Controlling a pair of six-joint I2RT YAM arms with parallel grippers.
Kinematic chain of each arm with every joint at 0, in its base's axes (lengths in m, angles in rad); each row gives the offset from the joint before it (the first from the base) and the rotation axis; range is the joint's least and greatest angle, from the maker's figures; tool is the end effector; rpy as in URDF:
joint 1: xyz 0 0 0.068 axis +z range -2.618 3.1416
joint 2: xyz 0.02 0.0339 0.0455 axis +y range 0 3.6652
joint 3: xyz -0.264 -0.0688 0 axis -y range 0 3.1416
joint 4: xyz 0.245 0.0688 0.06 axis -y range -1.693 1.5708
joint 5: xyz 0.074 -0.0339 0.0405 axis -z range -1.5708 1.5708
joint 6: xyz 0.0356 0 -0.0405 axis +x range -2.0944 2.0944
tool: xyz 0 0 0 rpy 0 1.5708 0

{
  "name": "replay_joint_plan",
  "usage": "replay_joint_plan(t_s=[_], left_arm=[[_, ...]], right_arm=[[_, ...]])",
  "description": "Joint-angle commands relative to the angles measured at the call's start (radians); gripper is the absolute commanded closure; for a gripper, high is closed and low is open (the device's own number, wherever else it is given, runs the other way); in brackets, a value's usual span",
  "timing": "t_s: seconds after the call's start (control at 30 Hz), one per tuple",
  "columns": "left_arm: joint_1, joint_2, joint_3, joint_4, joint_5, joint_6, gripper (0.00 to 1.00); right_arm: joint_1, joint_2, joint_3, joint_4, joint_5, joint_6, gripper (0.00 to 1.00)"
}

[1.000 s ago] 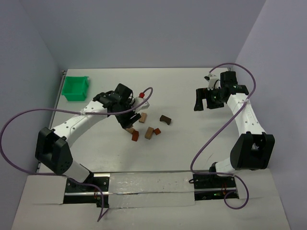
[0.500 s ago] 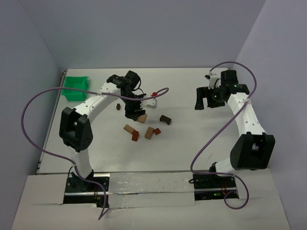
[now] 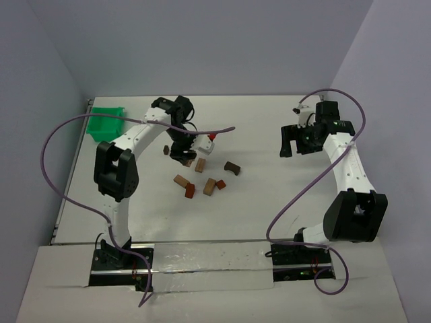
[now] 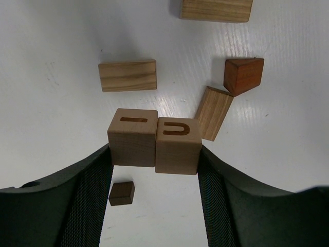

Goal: Build the wood block tower

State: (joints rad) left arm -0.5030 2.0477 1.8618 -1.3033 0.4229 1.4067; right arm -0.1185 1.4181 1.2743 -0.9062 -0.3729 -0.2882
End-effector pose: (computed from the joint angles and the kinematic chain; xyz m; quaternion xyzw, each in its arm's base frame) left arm 0.3449 -0.2065 0.2556 0.8023 0.5574 -0.1712 0.1274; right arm 0.2838 -0.0207 0.3058 -0.1280 0.9421 0.1243 0.2840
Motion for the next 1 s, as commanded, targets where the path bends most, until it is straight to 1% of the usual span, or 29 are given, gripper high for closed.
replay_joint_plan(t_s=[0.0,0.17,0.27,0.57,0.97], left_arm=[[0.000,0.063,0.065,0.005,0.013,0.041,1.00],[-0.011,0.148,0.138,0.031,-0.020,-0.073,1.00],[-0.024,0.168,0.146,0.057,-0.039,-0.124,1.00],[-0.064,0.193,0.141,0.114,-0.066,-0.190,1.00],[-0.086,0.221,0.135,0.145,-0.089,-0.216,0.96]], right_arm=[[-0.023,0.008,0.008,-0.010,0.028,-0.034,0.00],[-0.027,0.009,0.002,-0.014,0.036,-0.039,0.00],[-0.029,0.002,-0.004,-0.016,0.035,-0.040,0.00],[-0.030,-0.003,-0.013,-0.015,0.007,-0.027,0.00],[-0.029,-0.013,-0.015,-0.017,0.002,-0.017,0.00]])
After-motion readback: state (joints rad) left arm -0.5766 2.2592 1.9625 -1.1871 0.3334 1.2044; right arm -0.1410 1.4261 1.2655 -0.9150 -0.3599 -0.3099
